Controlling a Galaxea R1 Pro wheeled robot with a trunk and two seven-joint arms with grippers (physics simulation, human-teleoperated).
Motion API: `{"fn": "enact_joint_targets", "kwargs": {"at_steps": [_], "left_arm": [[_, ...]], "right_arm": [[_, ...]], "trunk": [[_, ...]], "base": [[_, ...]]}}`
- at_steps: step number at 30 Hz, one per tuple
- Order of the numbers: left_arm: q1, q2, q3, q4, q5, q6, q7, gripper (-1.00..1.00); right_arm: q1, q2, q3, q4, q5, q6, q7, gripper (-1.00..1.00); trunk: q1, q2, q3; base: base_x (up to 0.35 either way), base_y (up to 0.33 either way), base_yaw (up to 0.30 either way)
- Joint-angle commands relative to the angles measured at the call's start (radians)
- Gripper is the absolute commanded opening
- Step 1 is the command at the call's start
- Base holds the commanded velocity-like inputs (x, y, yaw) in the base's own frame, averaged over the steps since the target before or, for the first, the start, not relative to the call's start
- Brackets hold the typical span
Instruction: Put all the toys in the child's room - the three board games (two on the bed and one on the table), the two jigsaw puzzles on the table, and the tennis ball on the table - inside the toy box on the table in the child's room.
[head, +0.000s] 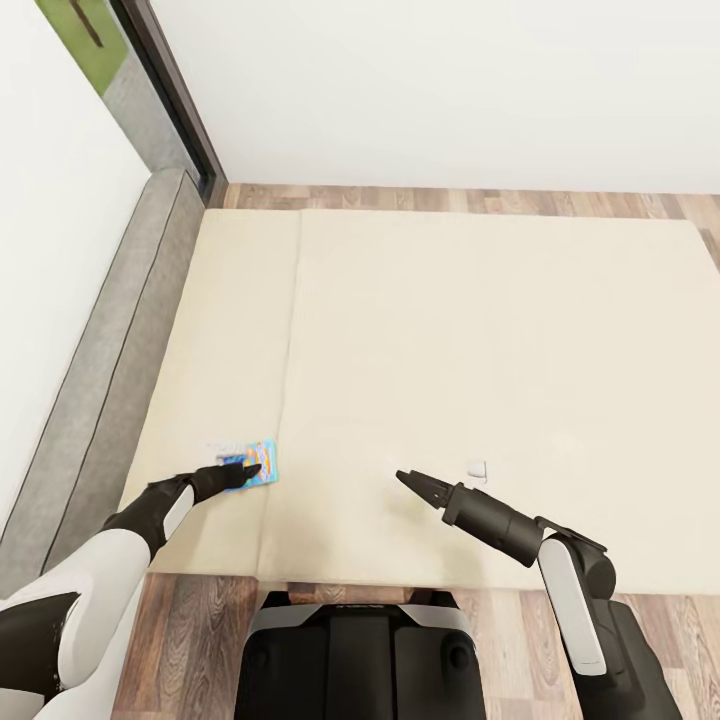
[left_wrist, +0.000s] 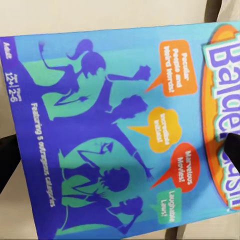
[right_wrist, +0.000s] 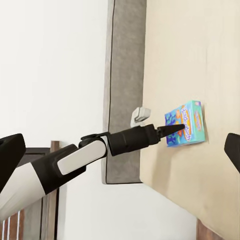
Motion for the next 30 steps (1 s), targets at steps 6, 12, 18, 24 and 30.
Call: {"fn": "enact_joint_targets", "kwargs": {"at_steps": [6, 12, 18, 24, 30], "left_arm": [[0.001, 0.001, 0.004, 0.085, -0.004, 0.008, -0.024, 1.00], [0.001, 0.001, 0.004, 0.085, -0.007, 0.009, -0.072, 1.00], [0.001, 0.001, 0.004, 0.085, -0.008, 0.010, -0.088, 1.00], [0.001, 0.007, 0.005, 0.086, -0.007, 0.010, -0.141, 1.00], [0.001, 0.011, 0.006, 0.086, -0.006, 0.010, -0.186, 1.00]], "right_arm": [[0.000, 0.001, -0.002, 0.000, 0.000, 0.005, 0.004, 1.00], [0.000, 0.002, -0.002, 0.000, 0.000, 0.005, 0.004, 1.00], [0.000, 0.002, -0.002, 0.000, 0.000, 0.005, 0.004, 1.00], [0.000, 0.002, -0.002, 0.000, 0.000, 0.005, 0.004, 1.00], [0.000, 0.003, -0.002, 0.000, 0.000, 0.005, 0.004, 1.00]], "trunk": [[0.001, -0.001, -0.001], [0.001, -0.001, -0.001], [0.001, -0.001, -0.001], [0.001, -0.001, -0.001], [0.001, -0.001, -0.001]], "base": [[0.000, 0.000, 0.000], [0.000, 0.000, 0.000], [0.000, 0.000, 0.000], [0.000, 0.000, 0.000], [0.000, 0.000, 0.000]]}}
